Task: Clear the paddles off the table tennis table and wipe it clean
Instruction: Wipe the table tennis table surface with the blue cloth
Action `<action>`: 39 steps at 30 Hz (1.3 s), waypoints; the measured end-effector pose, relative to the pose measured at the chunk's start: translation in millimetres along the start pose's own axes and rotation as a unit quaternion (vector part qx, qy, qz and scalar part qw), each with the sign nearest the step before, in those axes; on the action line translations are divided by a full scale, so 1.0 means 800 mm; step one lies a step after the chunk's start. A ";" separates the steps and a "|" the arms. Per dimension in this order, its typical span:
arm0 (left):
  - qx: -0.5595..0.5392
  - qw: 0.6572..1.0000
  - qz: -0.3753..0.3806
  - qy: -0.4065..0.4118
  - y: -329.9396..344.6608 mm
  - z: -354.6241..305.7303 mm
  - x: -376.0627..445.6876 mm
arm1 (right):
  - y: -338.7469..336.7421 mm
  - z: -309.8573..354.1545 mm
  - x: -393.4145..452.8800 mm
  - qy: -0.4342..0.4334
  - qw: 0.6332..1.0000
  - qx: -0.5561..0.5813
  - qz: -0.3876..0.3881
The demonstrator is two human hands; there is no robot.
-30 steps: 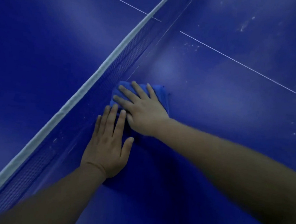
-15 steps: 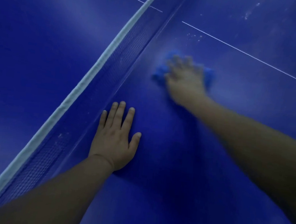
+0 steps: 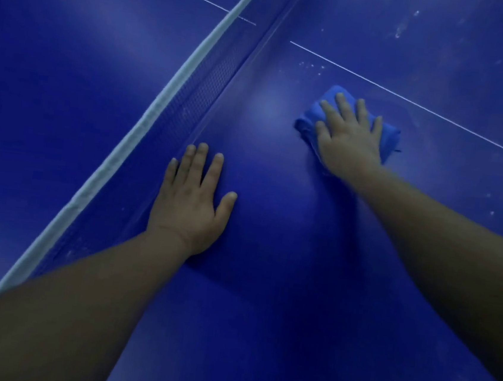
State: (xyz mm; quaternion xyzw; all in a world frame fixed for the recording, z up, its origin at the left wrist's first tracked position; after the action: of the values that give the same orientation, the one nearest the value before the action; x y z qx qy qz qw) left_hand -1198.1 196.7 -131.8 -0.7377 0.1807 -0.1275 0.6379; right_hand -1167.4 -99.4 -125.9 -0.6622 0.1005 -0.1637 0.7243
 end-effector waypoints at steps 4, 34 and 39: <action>-0.009 1.000 -0.015 0.018 0.004 0.000 -0.003 | 0.011 0.090 -0.030 -0.187 0.982 0.005 0.004; -0.015 0.998 -0.046 0.045 0.010 0.007 0.003 | 0.026 0.177 0.140 -0.010 0.999 0.034 0.001; -0.016 0.998 -0.044 0.043 0.012 0.008 0.002 | 0.008 -0.013 0.109 0.211 0.977 0.006 -0.038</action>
State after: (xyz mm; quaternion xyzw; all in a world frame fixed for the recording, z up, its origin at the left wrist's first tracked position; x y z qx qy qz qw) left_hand -1194.9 200.5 -142.4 -0.7489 0.1771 -0.1839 0.6116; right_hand -1090.0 -140.7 -127.4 -0.6120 0.2243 -0.3276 0.6840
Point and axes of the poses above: each hand's wrist, its own x-axis towards the middle knuckle, its own y-axis out of the palm, z = x × y, the point moved 1 cm from there along x, towards the middle knuckle, and after that the axes turned 10 degrees about -z, right-handed, at the moved point
